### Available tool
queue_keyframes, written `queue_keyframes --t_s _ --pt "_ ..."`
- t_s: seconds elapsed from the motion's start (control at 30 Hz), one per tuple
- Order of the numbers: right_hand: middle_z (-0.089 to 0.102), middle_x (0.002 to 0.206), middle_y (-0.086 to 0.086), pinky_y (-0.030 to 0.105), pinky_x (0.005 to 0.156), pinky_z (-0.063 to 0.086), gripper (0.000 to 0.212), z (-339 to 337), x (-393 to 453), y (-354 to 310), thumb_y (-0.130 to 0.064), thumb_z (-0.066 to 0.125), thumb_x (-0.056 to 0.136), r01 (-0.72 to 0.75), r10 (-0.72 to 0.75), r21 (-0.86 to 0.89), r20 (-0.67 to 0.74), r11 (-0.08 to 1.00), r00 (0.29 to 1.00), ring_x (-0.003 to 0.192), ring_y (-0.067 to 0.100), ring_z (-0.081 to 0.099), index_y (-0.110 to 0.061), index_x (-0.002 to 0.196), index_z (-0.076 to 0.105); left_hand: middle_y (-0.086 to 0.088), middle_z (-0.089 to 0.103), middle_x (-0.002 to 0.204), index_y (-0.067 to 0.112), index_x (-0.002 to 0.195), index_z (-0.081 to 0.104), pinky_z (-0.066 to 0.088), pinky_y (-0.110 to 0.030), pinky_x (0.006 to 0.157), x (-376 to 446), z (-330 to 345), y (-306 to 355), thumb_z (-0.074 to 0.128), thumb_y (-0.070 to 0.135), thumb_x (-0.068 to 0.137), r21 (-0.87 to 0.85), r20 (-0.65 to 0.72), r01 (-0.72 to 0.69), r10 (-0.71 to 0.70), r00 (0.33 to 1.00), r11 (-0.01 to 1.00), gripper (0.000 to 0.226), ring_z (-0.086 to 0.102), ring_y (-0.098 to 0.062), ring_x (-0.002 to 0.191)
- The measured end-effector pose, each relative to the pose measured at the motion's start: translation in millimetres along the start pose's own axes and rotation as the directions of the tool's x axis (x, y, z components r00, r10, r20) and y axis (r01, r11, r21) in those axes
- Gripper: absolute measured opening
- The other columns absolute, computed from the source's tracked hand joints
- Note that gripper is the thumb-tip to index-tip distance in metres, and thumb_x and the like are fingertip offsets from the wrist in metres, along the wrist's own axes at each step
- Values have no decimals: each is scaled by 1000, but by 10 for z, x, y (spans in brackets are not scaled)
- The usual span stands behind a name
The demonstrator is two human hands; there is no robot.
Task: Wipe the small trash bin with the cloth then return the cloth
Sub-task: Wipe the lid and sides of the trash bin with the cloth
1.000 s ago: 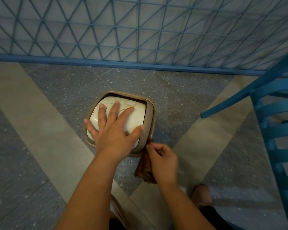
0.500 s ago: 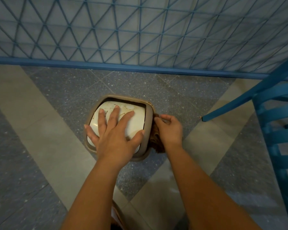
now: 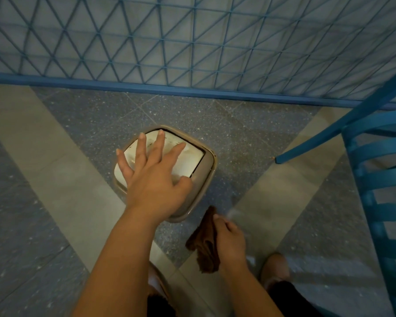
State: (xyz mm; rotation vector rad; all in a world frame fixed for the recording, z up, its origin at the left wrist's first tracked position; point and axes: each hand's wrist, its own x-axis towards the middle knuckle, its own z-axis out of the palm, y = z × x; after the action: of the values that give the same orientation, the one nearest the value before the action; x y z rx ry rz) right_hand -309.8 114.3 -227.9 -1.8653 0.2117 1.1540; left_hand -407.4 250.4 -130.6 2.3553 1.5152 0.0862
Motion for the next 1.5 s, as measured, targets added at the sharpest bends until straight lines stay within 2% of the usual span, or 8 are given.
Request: queue_keyframes --t_s 0.2,0.73,0.83,0.97,1.13,1.27,1.4,1.5 --pt "73 93 4 34 82 56 12 215 -116 -282 -13 67 86 330 -334 80 42 941 942 90 19 69 -22 92 69 9 -20 158 47 148 6 -19 -58 110 -6 226 63 27 74 84 23 77 95 -97 992 995 72 -30 -23 141" --pt "72 101 -3 34 86 55 25 396 350 -775 -29 59 86 508 -520 -236 14 828 854 92 11 66 -24 108 70 9 -14 159 48 147 9 -21 -58 107 -3 290 86 31 70 86 21 26 115 -115 993 993 69 -27 -22 142" --pt "69 102 -6 38 85 56 33 360 145 -235 -45 55 79 499 -497 -215 68 839 865 92 7 67 -32 106 69 9 -15 159 48 147 9 -22 -58 106 0 280 82 32 70 85 14 36 113 -113 993 993 70 -28 -22 142" --pt "70 95 -3 40 81 57 16 325 -18 43 -29 63 84 473 -462 -170 104 864 881 85 9 68 -32 97 72 10 -14 159 48 147 9 -20 -59 107 4 286 80 33 70 85 17 37 111 -112 993 994 70 -27 -22 143" --pt "72 84 -6 34 76 55 12 324 241 -605 -24 59 87 536 -534 -242 80 809 841 79 8 67 -25 85 71 11 -12 159 49 146 12 -21 -59 106 4 296 82 34 70 84 5 31 122 -123 992 992 70 -27 -21 143" --pt "73 98 0 32 82 55 25 380 357 -928 -26 55 91 511 -522 -292 42 809 852 89 13 67 -19 110 71 10 -14 159 48 147 11 -23 -58 105 13 310 95 31 70 85 1 32 128 -128 991 992 68 -28 -21 142" --pt "71 95 -3 41 82 56 32 409 200 -390 -43 52 85 525 -538 -263 24 810 843 88 11 67 -24 103 70 10 -15 159 48 147 10 -22 -59 106 4 297 94 30 70 86 -22 42 123 -122 992 992 68 -29 -21 142" --pt "71 94 -4 39 84 55 17 457 -72 96 -30 63 84 463 -468 -116 -18 879 883 88 10 67 -25 98 72 10 -15 159 48 147 8 -20 -60 108 3 286 91 28 69 87 -9 53 117 -117 992 993 68 -29 -22 142"
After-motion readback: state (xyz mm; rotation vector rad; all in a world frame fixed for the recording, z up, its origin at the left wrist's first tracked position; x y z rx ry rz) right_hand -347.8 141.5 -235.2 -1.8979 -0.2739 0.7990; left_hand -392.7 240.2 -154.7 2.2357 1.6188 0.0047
